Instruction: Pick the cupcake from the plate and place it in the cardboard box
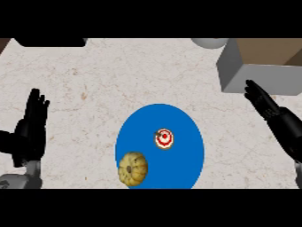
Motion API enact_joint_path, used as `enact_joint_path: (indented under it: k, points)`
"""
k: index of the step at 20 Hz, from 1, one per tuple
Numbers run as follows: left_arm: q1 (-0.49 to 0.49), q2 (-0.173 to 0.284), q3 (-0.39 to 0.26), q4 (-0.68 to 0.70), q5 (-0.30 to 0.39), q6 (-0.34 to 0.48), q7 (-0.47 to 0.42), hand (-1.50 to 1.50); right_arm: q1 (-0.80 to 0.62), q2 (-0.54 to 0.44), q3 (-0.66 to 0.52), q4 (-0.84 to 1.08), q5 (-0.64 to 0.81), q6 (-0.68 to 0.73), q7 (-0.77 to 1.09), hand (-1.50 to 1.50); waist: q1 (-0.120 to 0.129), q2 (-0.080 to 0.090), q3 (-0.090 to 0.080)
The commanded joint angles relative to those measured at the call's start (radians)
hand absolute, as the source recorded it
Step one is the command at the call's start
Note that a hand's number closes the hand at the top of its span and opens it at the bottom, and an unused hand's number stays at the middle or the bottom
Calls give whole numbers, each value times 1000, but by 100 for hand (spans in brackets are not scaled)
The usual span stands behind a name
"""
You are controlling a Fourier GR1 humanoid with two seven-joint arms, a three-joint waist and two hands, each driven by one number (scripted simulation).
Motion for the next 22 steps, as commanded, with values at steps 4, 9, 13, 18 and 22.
enact_joint_path:
  k: [4,9,13,18,22]
  points:
    - [-81,149,-87,-59,-108,-142,-20,0,-96,27,-129,-207,100,-268,72,-150,-48,-9,8]
    - [-104,233,-143,-70,-110,-302,-26,0,-25,-114,-98,-343,344,-377,297,-150,-74,-8,4]
    - [-148,230,-152,-107,-106,-347,2,0,67,-114,1,-486,557,-416,339,-150,-19,7,10]
    - [-151,207,-167,-51,-143,-353,-33,0,39,-188,141,-591,773,-304,473,-150,-5,9,8]
    - [-219,195,-163,-75,-135,-363,25,0,-77,-216,241,-605,802,-107,692,-150,11,11,6]
